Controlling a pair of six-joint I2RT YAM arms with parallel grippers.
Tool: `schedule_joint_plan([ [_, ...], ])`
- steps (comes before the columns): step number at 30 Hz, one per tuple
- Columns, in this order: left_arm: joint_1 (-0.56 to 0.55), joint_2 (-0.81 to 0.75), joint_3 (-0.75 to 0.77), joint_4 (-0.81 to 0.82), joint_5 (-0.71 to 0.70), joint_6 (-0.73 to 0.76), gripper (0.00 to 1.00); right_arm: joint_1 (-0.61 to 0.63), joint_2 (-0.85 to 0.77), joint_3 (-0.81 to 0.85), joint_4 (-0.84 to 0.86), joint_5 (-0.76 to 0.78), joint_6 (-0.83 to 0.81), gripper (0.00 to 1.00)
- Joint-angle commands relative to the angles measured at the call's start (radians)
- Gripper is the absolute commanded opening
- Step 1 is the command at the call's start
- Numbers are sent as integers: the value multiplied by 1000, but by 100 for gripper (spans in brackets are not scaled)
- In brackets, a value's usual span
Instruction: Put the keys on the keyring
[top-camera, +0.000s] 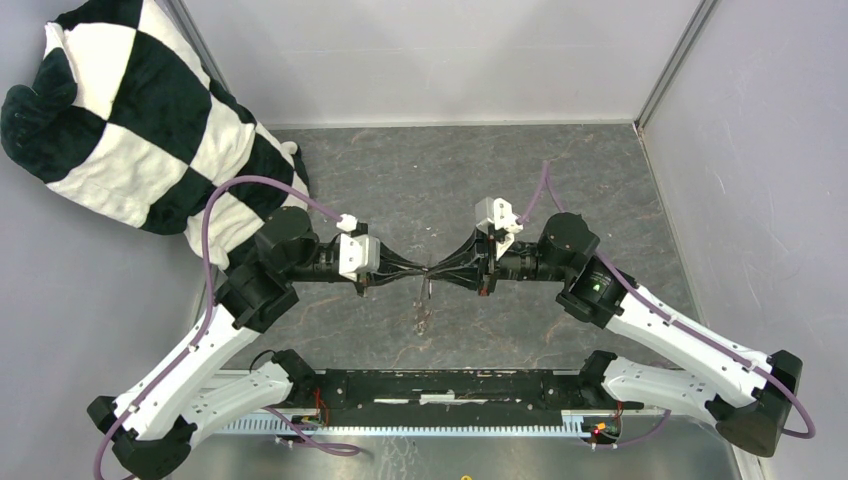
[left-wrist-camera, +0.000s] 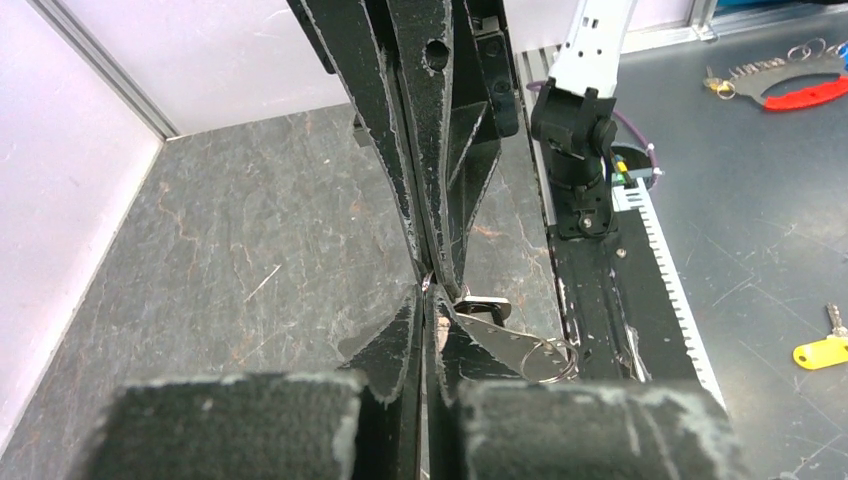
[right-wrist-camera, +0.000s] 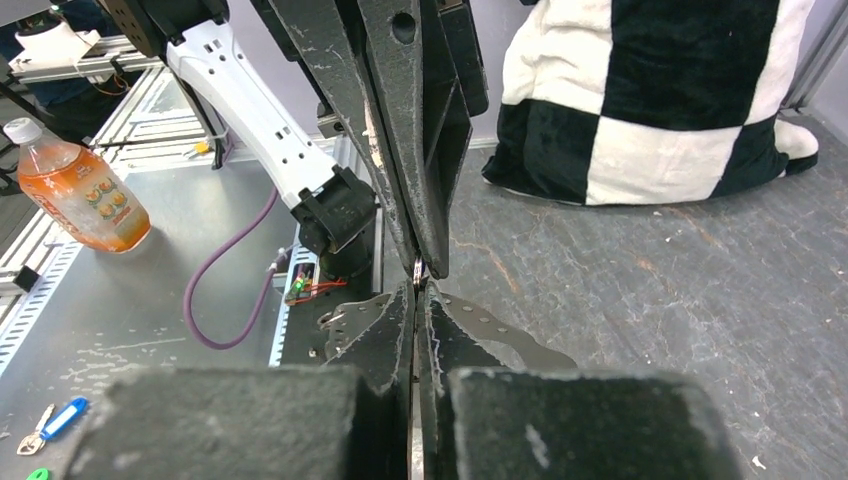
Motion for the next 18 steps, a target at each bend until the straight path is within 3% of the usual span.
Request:
schedule_joint_plan([
  [1, -2, 23, 34, -125, -36, 158, 3, -6, -6, 28, -25, 32, -13, 0],
  [7, -2, 47, 48, -178, -43, 199, 11, -5, 56, 108, -223, 32, -56, 0],
  [18, -2, 161, 201, -417, -20, 289, 45, 14, 130, 233, -477, 175, -151, 0],
])
